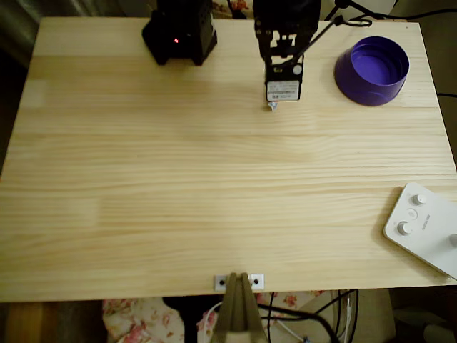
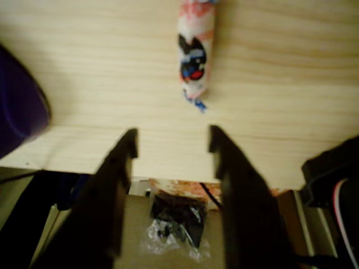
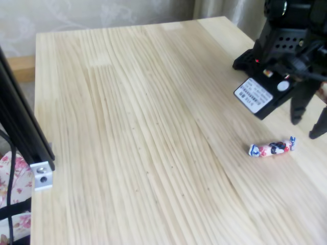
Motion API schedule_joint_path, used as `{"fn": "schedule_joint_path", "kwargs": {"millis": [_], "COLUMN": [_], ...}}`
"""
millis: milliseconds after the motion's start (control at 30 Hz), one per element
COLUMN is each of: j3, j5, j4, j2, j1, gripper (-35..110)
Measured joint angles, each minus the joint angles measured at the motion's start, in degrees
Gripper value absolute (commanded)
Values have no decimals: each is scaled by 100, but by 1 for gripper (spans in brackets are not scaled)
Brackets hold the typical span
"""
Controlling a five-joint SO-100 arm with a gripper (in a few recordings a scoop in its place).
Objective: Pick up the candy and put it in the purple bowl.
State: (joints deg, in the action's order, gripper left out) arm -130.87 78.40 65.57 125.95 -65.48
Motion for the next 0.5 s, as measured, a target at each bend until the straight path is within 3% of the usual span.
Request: {"fn": "schedule_joint_path", "kwargs": {"millis": [500], "j3": [1055], "j5": [-220], "j4": [176], "j2": [-879], "j1": [88], "gripper": [30]}}
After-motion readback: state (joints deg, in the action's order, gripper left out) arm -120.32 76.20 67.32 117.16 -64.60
